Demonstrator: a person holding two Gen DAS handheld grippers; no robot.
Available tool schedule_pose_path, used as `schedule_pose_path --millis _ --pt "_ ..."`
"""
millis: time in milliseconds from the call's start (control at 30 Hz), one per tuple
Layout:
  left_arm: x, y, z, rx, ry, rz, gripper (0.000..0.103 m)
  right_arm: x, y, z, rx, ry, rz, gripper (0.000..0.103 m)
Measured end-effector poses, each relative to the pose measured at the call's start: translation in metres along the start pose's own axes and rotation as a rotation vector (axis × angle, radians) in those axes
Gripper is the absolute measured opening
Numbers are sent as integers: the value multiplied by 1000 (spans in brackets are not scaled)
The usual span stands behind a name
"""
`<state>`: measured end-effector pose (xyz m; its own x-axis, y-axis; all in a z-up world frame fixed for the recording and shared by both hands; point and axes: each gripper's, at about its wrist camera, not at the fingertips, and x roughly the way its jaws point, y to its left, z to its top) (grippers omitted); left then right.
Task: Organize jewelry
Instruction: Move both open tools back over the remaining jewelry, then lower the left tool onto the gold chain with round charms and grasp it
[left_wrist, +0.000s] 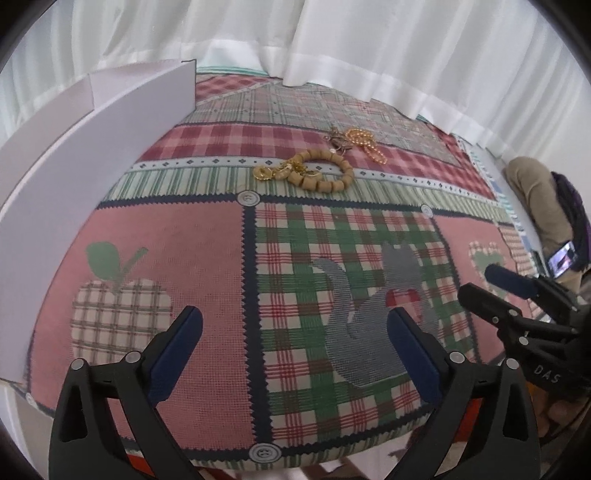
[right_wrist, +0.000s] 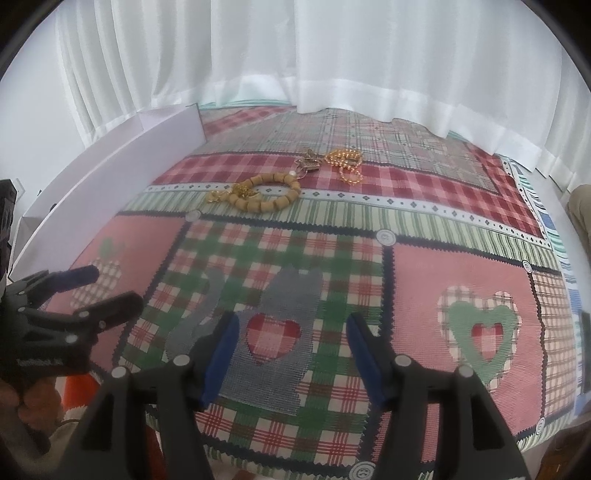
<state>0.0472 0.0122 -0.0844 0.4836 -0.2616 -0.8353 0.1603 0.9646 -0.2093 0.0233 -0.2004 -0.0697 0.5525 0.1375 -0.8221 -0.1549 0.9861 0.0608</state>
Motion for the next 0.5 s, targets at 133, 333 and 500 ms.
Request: schedule_pose_path --millis 133,333,500 --pt "2 -1 0 7 6 27 100 -1 0 1 -1 -6 -1 62" --pt "7 -2 -2 18 24 40 100 1 -2 1 8 4 0 62" --pt "9 -1 -2 16 31 47 100 1 -2 0 9 3 1 62"
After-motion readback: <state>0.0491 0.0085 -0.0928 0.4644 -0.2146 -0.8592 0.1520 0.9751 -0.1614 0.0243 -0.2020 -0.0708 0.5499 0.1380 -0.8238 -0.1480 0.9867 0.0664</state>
